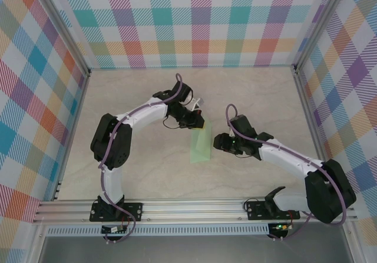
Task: Fold a paper plane with a square sheet of paper (pick it up from the middle)
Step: Fold the triangle a second time at the center of the table.
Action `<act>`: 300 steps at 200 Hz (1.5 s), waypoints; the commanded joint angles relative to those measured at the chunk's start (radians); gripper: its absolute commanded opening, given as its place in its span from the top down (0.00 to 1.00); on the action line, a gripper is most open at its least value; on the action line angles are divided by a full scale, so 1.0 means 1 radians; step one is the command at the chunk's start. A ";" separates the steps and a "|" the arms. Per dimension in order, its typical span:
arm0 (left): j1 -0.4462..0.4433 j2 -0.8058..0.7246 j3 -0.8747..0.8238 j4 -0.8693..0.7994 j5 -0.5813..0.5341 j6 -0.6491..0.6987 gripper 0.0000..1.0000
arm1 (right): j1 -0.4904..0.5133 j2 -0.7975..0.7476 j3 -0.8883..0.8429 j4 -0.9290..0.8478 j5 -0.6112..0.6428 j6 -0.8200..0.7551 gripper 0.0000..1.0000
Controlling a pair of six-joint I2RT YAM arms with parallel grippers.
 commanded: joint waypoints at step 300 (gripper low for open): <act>-0.001 0.048 -0.113 0.017 -0.027 -0.121 1.00 | 0.616 0.411 0.411 -0.269 0.645 0.035 0.59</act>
